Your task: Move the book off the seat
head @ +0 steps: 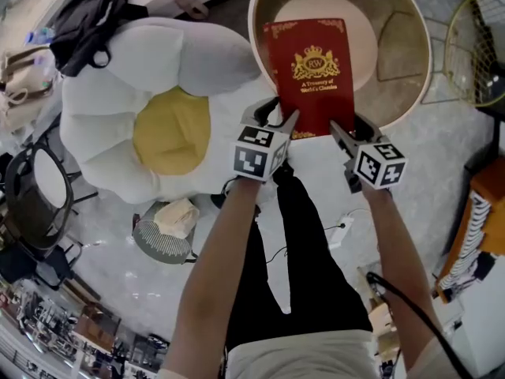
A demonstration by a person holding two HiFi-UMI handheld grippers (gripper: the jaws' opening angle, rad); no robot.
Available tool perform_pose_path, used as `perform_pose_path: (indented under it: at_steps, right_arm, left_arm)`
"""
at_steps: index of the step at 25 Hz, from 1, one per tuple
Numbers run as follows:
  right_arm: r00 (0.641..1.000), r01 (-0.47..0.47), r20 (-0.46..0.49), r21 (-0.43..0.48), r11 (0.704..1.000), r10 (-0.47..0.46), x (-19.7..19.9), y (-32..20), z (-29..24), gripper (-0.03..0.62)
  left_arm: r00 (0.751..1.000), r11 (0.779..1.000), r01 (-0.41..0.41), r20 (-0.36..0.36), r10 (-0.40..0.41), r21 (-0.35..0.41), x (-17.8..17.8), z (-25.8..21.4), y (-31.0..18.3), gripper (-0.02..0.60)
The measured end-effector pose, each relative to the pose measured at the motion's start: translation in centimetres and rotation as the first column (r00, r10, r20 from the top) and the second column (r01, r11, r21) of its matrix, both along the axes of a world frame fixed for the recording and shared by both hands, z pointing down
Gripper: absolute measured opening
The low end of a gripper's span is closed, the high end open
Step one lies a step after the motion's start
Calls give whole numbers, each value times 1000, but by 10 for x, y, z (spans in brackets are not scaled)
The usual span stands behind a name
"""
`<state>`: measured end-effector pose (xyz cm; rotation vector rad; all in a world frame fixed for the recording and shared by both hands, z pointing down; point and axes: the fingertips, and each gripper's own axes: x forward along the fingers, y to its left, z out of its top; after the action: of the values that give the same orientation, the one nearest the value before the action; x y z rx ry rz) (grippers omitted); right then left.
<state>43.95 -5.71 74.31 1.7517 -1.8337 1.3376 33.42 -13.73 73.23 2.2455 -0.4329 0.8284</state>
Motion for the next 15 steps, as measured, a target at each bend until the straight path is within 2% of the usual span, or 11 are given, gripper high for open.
perform_pose_path:
  at_steps: [7,15]
  right_arm:
    - [996,-85,1,-36,996,85,12,6,21,281]
    - [991,-132,5,-76,988,133,18,8,41,281]
  left_arm:
    - [996,995,-90,25,91,-39,22,23,-3,190]
    - [988,990,-132,67,136,-54,32,46,-6,189]
